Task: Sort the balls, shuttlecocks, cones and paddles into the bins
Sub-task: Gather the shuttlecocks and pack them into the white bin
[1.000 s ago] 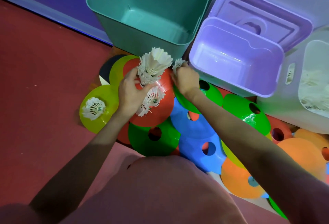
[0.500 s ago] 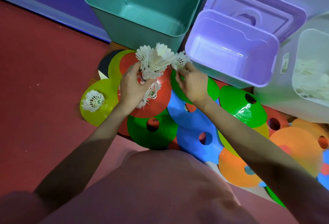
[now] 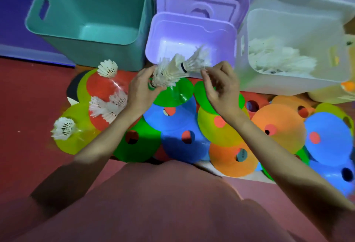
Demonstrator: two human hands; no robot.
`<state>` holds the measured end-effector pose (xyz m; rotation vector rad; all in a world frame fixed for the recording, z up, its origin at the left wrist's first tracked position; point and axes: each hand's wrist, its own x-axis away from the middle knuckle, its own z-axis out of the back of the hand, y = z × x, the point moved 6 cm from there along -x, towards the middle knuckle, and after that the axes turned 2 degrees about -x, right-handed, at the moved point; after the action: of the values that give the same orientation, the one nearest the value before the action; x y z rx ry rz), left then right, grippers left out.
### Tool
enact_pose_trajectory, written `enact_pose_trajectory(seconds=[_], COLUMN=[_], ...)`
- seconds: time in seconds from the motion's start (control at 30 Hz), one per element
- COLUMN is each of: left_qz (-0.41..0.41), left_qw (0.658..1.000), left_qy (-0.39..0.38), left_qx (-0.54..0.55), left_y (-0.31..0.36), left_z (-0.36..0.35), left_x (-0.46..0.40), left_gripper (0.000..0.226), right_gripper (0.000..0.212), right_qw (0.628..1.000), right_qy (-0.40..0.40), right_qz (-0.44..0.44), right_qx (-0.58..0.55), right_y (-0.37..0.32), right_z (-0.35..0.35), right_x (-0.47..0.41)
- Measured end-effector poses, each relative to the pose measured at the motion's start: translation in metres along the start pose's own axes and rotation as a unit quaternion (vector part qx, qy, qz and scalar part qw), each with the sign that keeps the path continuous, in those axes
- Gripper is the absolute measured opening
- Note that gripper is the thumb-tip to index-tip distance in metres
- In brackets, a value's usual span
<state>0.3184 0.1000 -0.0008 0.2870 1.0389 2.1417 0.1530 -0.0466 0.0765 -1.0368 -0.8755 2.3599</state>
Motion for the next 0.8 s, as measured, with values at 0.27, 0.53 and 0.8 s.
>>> enact_pose_trajectory(seconds=[0.27, 0.53, 0.8], left_qz=[-0.08, -0.142, -0.201], left_qw=[0.995, 0.985, 0.952], left_qy=[-0.064, -0.086, -0.193], left_qx=[-0.001, -0.038, -0.127], left_y=[0.111, 0.217, 0.293], left_z=[-0.073, -0.159, -0.267], left_x=[-0.043, -0.113, -0.193], left_gripper=[0.051, 0.055, 0.04], right_gripper=[0.017, 0.022, 0.019], right_qw=[0.998, 0.979, 0.97], right_qy=[0.015, 0.156, 0.161], right_qz=[-0.049, -0.128, -0.168], right_qx=[0.027, 0.036, 0.065], right_y=[0.057, 0.153, 0.237], right_z=[0.087, 0.189, 0.251], right_x=[-0.011, -0.043, -0.076])
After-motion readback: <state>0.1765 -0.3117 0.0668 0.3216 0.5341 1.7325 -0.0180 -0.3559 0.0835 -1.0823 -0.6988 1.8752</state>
